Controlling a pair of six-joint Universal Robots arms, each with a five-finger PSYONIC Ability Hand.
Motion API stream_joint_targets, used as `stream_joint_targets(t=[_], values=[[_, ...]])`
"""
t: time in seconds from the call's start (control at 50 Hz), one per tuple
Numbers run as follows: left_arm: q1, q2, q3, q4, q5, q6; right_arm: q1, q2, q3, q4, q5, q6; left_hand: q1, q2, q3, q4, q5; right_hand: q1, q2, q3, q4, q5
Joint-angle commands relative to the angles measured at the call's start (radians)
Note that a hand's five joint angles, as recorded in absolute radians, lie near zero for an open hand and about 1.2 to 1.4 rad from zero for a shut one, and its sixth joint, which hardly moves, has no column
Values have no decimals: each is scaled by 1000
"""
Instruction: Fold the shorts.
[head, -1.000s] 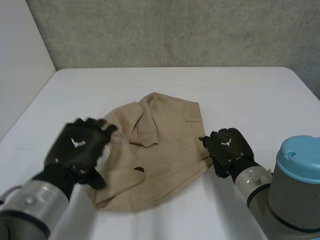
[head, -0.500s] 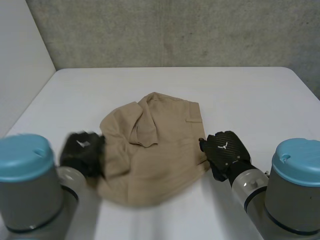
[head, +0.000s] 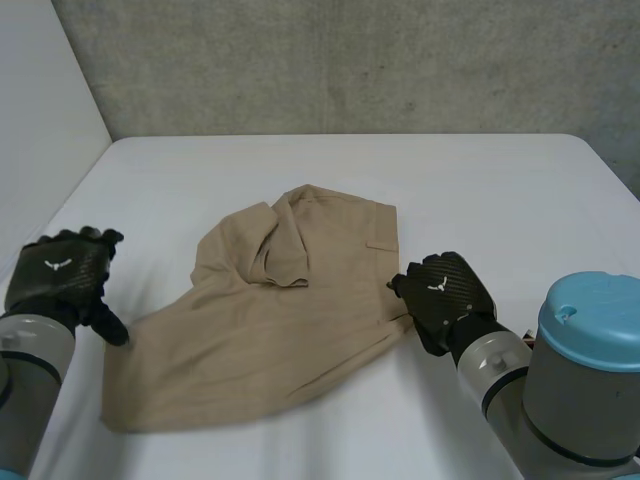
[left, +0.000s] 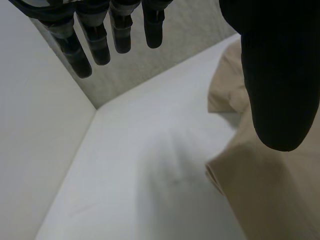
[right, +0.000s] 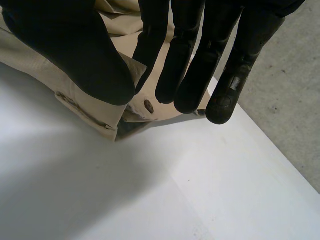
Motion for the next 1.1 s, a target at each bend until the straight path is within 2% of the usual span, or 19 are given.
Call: stream_joint_targets(t=[0.02, 0.12, 0.14, 0.28, 0.32, 0.42, 0.5, 0.58, 0.78, 1.0, 1.1], values=[[12, 118, -5, -51, 19, 9, -8, -9, -3, 3, 0, 6, -5, -15, -25, -17, -35, 437, 220, 220, 209, 228], [18, 197, -30, -118, 83, 14, -6, -44, -6, 70, -11, 44, 33, 23, 13, 21, 3, 437, 220, 220, 209, 228], [16, 219, -42, -177, 127, 15, -6, -45, -6, 70, -11, 44, 105, 95, 85, 94, 76, 437, 220, 220, 209, 228], [4, 230, -68, -327, 217, 12, -12, -57, -36, 115, -14, 104, 203, 193, 183, 192, 173, 437, 220, 220, 209, 228], [2, 228, -90, -397, 243, 11, -20, -57, -42, 115, -14, 129, 291, 281, 271, 279, 261, 437, 220, 220, 209, 228], [-7, 228, -125, -400, 241, 9, -36, -41, -82, 116, -16, 209, 447, 437, 427, 435, 417, 437, 220, 220, 209, 228], [-24, 214, -143, -397, 238, 12, -26, 21, -131, 119, -10, 228, 450, 440, 430, 438, 420, 437, 220, 220, 209, 228], [-34, 194, -155, -385, 240, 12, -26, 26, -144, 116, -9, 228, 450, 440, 430, 438, 420, 437, 220, 220, 209, 228], [-40, 93, -159, -229, 232, 17, -26, 34, -158, 112, -8, 238, 447, 437, 427, 435, 417, 437, 220, 220, 209, 228], [-40, -11, -149, -174, 228, 58, -36, 64, -163, 73, 15, 239, 429, 419, 409, 418, 399, 437, 220, 220, 209, 228], [-40, -56, -148, -138, 194, 60, -36, 78, -178, 72, 23, 242, 429, 419, 409, 418, 399, 437, 220, 220, 209, 228]])
